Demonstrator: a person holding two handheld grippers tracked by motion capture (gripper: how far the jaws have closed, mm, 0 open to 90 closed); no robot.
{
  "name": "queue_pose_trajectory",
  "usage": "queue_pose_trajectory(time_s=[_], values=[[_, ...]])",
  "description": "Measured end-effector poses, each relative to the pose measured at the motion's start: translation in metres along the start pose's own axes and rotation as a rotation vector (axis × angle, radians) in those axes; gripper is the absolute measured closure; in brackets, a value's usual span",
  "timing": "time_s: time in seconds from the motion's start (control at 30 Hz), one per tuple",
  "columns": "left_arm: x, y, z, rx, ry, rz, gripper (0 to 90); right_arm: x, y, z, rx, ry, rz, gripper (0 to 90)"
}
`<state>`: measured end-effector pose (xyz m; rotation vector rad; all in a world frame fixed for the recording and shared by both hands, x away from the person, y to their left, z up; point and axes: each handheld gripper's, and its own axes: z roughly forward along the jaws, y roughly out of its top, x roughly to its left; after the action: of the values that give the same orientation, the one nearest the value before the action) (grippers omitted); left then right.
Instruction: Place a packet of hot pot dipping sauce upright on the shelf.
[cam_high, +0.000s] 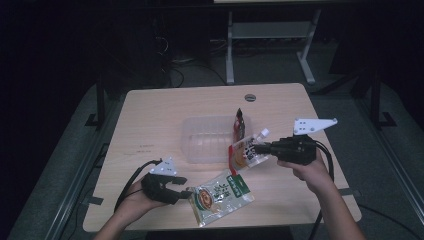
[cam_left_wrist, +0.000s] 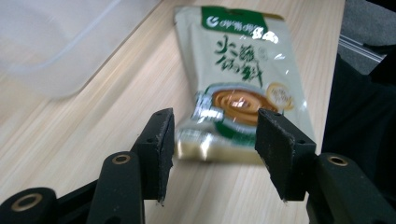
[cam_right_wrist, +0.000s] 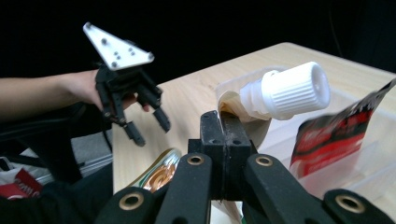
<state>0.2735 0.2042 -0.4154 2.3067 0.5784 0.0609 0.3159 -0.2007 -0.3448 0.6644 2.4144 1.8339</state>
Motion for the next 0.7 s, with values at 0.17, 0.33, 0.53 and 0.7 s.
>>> queue_pose_trajectory(time_s=[0.17, 0.33, 0.53, 0.7], values=[[0.004, -0.013, -0.01, 0.003, 0.018, -0.015, 46.2, -0.004, 0.011, 0.009, -0.001, -0.018, -0.003, 90.0], [0.006, -0.021, -0.013, -0.005, 0.024, -0.043, 45.9, -0.013, 0.023, 0.025, 0.003, -0.057, 0.006, 90.0], [0.009, -0.02, -0.012, 0.002, 0.026, -0.033, 45.4, -0.026, 0.034, 0.04, 0.032, -0.104, 0.013, 90.0], [0.011, -0.021, -0.012, -0.001, 0.029, -0.048, 44.6, -0.035, 0.039, 0.05, 0.045, -0.135, 0.011, 90.0]])
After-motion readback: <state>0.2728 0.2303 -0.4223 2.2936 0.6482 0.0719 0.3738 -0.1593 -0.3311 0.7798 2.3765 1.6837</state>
